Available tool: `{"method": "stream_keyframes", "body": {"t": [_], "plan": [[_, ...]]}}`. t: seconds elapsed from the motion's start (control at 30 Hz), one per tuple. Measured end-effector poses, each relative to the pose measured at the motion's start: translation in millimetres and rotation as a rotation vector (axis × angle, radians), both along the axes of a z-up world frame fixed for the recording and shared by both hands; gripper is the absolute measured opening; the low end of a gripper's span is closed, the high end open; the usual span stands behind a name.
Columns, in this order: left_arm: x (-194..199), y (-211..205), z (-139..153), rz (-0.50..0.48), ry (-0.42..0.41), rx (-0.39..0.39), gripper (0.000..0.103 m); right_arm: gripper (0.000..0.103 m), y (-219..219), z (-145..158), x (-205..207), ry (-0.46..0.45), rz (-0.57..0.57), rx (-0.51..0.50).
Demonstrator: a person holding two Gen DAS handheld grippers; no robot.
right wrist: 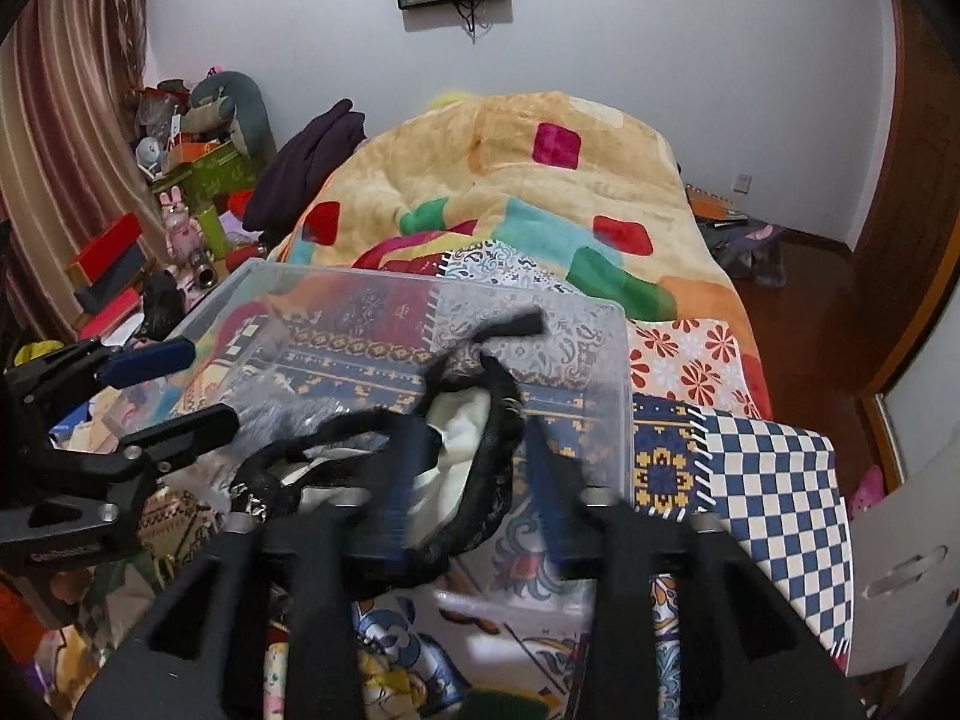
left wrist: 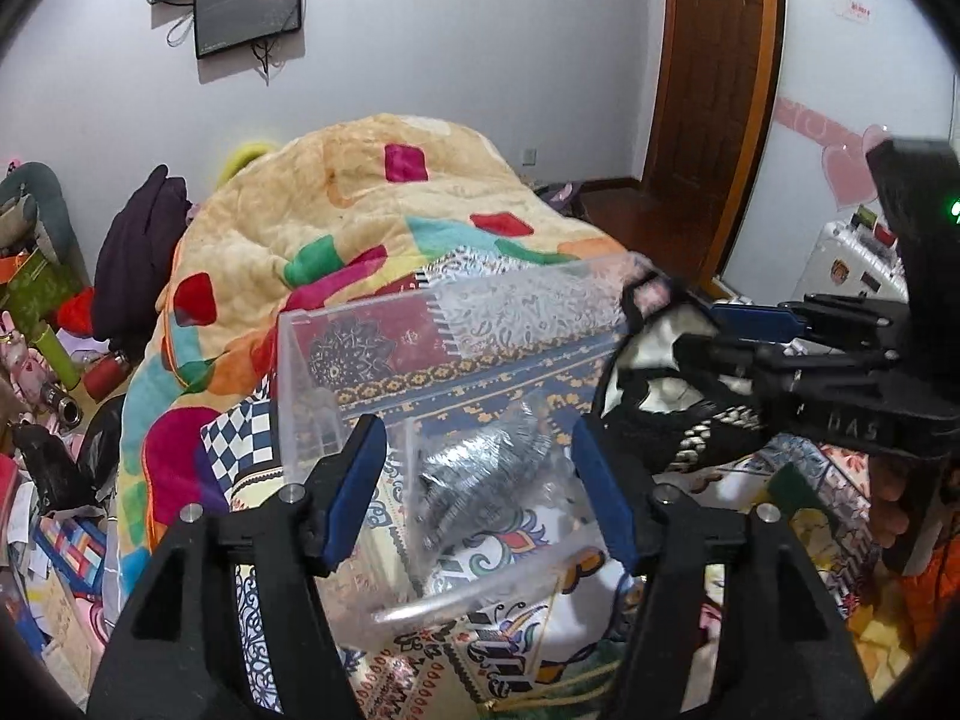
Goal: Organize soft objects
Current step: 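Lift the garment into the clear box with the right tool while the left tool steadies the box, then grasp the green sponge with the right tool while the left tool grasps the white drawstring bag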
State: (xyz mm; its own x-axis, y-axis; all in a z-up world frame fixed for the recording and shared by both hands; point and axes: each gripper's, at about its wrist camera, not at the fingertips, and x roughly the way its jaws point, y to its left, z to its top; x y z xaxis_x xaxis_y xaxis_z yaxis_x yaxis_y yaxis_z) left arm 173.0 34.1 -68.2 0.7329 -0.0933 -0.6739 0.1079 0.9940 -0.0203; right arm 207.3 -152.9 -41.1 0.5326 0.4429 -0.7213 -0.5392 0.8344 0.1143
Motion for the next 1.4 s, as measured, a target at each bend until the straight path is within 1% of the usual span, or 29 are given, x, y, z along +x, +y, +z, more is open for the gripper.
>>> {"method": "stream_keyframes", "body": {"t": [0.03,0.1,0.13,0.17,0.27,0.3,0.37,0.5,0.63,0.77,0.93,1.03,1.13,1.17,1.2,1.23,1.27,1.3,1.37,1.4], "plan": [[-4.0,0.8,4.7,0.000,-0.010,-0.008,0.065,0.049,-2.3,2.6,-3.8,-0.017,-0.006,-0.002],[-12.5,3.0,13.4,0.008,-0.034,-0.021,0.074,0.055,-5.0,9.3,-11.0,-0.046,-0.009,0.001],[-16.6,3.6,17.4,0.013,-0.047,-0.024,0.076,0.060,-7.2,13.6,-15.5,-0.058,-0.009,0.005],[-22.4,4.3,22.4,0.018,-0.065,-0.027,0.081,0.066,-9.0,17.7,-19.0,-0.070,-0.008,0.011],[-40.9,4.6,34.6,0.033,-0.113,-0.019,0.096,0.080,-15.8,31.3,-36.3,-0.122,-0.009,0.032],[-46.8,4.7,37.2,0.039,-0.126,-0.018,0.100,0.081,-17.1,34.9,-41.1,-0.133,-0.009,0.038],[-60.9,5.0,41.9,0.046,-0.146,-0.015,0.101,0.083,-20.7,40.9,-51.8,-0.149,-0.003,0.050],[-80.0,1.3,39.6,0.036,-0.132,-0.019,0.101,0.084,-25.7,41.1,-70.2,-0.159,0.005,0.055],[-95.2,-7.4,27.6,0.016,-0.099,-0.033,0.102,0.084,-30.1,28.4,-80.9,-0.155,-0.010,0.018],[-100.7,-18.5,7.9,-0.011,-0.033,-0.067,0.102,0.084,-37.3,8.8,-86.6,-0.126,-0.040,-0.031],[-98.5,-34.9,-17.9,-0.042,0.038,-0.103,0.102,0.084,-59.1,-10.2,-84.3,-0.078,-0.109,-0.048],[-98.6,-41.2,-27.1,-0.040,0.047,-0.098,0.102,0.084,-71.7,-21.1,-75.5,-0.045,-0.153,-0.056],[-101.9,-41.0,-32.6,-0.034,0.044,-0.106,0.101,0.083,-74.8,-28.5,-72.9,-0.006,-0.152,-0.043],[-102.0,-40.4,-33.9,-0.032,0.043,-0.106,0.097,0.083,-73.2,-31.2,-72.1,0.017,-0.137,-0.019],[-102.4,-39.5,-35.4,-0.031,0.045,-0.105,0.088,0.083,-71.9,-34.2,-73.1,0.029,-0.127,-0.017],[-101.8,-38.5,-38.0,-0.034,0.057,-0.105,0.084,0.083,-68.9,-37.8,-73.5,0.041,-0.113,-0.018],[-101.4,-37.5,-40.0,-0.035,0.064,-0.106,0.079,0.081,-67.2,-40.5,-77.0,0.047,-0.105,-0.024],[-101.3,-35.6,-41.4,-0.031,0.066,-0.108,0.075,0.078,-64.2,-42.7,-79.0,0.054,-0.098,-0.032],[-103.3,-31.9,-43.1,-0.022,0.060,-0.117,0.070,0.066,-59.2,-47.1,-81.1,0.074,-0.076,-0.041],[-103.9,-30.3,-42.8,-0.019,0.056,-0.119,0.066,0.063,-57.7,-48.4,-81.9,0.082,-0.062,-0.034]]}}
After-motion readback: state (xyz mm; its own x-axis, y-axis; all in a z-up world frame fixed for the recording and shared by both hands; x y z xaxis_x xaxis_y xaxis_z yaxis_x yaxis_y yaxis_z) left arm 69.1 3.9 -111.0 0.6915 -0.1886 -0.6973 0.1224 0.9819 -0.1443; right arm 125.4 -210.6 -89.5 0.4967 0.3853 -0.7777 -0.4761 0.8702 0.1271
